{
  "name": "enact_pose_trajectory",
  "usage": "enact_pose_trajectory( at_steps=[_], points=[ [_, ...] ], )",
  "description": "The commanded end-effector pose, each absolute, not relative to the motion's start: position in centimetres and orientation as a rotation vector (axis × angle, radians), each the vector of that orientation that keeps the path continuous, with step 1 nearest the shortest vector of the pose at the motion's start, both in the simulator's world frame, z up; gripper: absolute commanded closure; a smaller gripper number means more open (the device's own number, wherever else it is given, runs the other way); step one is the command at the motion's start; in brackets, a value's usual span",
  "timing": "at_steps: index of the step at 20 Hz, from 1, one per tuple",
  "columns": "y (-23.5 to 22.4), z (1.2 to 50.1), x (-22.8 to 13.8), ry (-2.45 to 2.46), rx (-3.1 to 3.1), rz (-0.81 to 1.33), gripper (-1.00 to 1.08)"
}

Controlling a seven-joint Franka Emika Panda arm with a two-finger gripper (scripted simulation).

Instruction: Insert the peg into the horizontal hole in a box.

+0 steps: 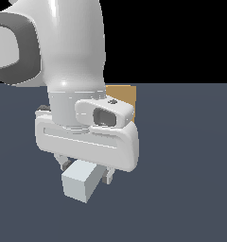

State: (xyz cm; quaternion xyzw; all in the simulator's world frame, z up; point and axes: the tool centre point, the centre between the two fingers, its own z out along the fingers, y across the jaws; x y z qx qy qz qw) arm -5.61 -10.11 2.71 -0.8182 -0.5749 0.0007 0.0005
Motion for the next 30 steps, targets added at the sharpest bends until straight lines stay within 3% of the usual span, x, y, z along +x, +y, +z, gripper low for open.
enact_pose_trajectory(
  at_steps=[1,2,3,18,30],
  points=[
    [-10.1,2.3,-5.5,-1.806,-2.571,0.000,-0.92],
    [-10.1,2.3,-5.5,-1.806,-2.571,0.000,-0.92],
    [-10.1,2.3,-5.5,-1.806,-2.571,0.000,1.08],
    [-10.0,2.5,-5.0,-1.838,-2.549,0.000,1.08],
    [-7.3,4.3,0.3,-2.157,-2.286,0.001,1.08]
  ],
)
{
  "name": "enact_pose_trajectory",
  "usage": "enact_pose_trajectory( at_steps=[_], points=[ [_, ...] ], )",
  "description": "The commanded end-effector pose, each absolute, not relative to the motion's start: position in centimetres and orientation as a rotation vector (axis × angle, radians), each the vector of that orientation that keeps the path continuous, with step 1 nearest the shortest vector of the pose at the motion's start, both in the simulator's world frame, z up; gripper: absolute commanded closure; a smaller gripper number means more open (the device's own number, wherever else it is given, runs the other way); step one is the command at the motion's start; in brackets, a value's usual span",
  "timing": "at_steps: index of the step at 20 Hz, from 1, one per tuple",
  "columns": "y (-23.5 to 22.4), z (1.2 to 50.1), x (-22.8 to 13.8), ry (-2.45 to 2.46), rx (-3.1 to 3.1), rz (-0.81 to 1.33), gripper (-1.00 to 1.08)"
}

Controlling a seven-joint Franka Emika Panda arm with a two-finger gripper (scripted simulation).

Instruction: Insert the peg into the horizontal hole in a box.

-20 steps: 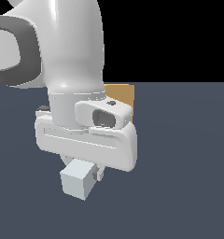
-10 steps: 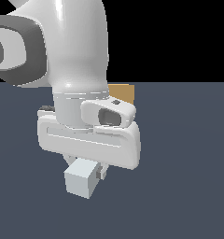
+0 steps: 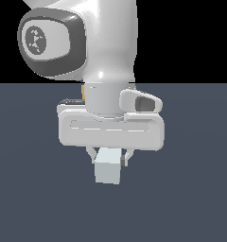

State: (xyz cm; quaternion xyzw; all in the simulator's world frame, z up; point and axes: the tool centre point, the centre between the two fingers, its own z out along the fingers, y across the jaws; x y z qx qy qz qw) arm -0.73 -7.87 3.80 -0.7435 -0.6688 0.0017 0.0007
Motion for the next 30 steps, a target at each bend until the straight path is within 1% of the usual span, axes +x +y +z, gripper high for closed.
enact_pose_trajectory(
  at_steps=[1,7,13,19,30],
  points=[
    [-6.8,4.6,1.0,-2.198,-2.247,0.001,1.08],
    [-3.7,5.8,4.2,-2.407,-2.021,0.001,1.08],
    [-1.2,6.7,6.0,-2.535,-1.857,0.000,1.08],
    [0.0,7.0,6.6,-2.585,-1.786,0.000,1.08],
    [0.1,7.2,6.7,-2.592,-1.780,-0.002,1.08]
  ],
)
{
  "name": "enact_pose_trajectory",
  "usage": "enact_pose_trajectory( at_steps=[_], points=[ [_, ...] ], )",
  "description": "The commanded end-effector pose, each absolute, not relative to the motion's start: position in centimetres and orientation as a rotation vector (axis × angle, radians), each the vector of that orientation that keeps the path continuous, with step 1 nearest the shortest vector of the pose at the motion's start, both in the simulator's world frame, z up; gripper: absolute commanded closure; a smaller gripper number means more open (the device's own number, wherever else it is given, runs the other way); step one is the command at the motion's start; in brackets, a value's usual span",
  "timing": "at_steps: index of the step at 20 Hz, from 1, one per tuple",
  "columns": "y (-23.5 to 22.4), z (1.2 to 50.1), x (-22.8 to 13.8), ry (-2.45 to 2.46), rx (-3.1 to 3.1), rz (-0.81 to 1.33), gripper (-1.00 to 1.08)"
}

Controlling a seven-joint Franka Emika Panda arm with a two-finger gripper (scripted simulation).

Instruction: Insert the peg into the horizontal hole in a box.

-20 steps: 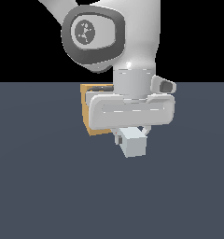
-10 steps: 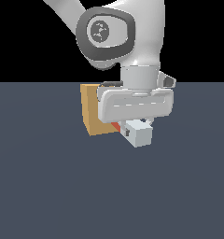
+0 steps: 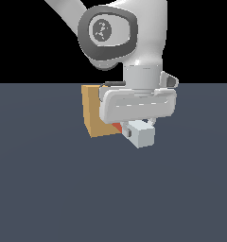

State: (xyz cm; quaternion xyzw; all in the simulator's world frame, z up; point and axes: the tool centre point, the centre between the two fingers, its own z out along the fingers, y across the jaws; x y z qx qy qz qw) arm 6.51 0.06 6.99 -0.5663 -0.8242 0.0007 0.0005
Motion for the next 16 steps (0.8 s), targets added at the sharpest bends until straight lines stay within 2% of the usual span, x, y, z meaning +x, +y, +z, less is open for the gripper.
enact_pose_trajectory(
  at_steps=[1,8,16],
  points=[
    [0.1,7.0,6.5,-2.589,-1.779,0.002,1.08],
    [1.8,7.0,5.8,-2.589,-1.779,0.002,1.08],
    [7.4,7.2,3.6,-2.591,-1.779,-0.001,1.08]
  ],
)
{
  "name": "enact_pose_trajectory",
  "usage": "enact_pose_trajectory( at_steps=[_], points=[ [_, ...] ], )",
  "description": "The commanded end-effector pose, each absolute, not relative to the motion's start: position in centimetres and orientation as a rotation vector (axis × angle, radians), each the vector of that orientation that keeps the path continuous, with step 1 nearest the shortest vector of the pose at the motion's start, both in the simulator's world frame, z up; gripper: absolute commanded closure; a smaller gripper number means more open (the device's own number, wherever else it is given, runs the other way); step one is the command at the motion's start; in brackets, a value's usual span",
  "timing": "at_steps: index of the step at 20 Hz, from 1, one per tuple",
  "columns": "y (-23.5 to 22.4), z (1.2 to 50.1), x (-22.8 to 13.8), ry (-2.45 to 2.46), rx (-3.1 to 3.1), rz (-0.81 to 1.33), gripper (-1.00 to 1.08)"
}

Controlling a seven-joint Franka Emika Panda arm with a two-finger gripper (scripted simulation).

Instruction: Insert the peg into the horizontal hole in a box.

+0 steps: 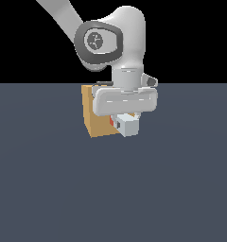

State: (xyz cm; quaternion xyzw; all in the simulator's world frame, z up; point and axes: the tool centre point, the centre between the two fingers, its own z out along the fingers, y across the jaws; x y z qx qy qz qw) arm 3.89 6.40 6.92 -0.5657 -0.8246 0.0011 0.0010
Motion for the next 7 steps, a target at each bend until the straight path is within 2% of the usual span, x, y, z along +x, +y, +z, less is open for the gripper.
enact_pose_trajectory(
  at_steps=[1,7],
  points=[
    [7.9,7.2,3.4,-2.592,-1.780,-0.002,1.08],
    [9.4,7.2,3.0,-2.592,-1.780,-0.002,1.08]
  ],
)
